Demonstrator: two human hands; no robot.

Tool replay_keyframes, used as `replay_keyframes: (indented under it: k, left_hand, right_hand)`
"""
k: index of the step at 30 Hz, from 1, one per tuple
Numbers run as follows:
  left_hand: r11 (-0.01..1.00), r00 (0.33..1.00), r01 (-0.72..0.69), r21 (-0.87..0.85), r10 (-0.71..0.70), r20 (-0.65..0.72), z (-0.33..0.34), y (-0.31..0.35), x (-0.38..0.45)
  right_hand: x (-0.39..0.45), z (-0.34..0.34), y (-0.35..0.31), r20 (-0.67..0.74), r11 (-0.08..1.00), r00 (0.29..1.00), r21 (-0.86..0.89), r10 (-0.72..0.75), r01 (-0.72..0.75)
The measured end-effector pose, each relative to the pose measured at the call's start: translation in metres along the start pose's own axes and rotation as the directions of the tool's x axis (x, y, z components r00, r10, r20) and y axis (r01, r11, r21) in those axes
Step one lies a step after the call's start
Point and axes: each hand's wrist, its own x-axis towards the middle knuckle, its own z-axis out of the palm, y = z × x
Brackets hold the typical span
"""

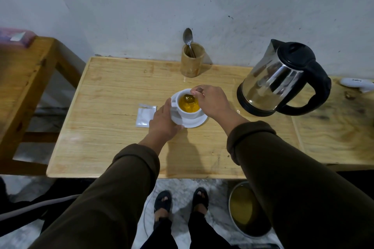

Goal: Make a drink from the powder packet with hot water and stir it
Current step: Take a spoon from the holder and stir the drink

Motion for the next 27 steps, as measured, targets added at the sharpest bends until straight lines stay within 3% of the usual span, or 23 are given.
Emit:
replay_keyframes:
  k: [7, 16, 21, 27]
  left_hand:
    - [1.000, 1.000, 0.008, 0.015, -0.008, 0.007, -0.0005, 0.0002, 0.0010]
    - [1.000, 1.000, 0.008, -0.004, -0.008, -0.003, 0.0008, -0.0001, 0.0008]
    - [1.000, 1.000, 0.016, 0.001, -0.016, -0.005, 0.0012, -0.0009, 0.0010]
    - [1.000, 1.000, 0.011, 0.008, -0.011, -0.013, 0.0017, -0.0001, 0.0000]
  right_hand:
    - [0.0021, 0.0033, -0.0032, 0.053, 1.000, 0.999, -0.021, -0.012, 0.013]
    - [0.0030, 0.0005, 0.0023, -0.009, 0.996, 1.000, -0.085, 0.020, -0.020]
    - [-0.0018, 0.0020, -0.0040, -0.001, 1.000, 1.000, 0.012, 0.001, -0.001]
    - [0.0003, 0.0038, -0.0022, 0.051, 1.000, 0.999, -0.020, -0.017, 0.018]
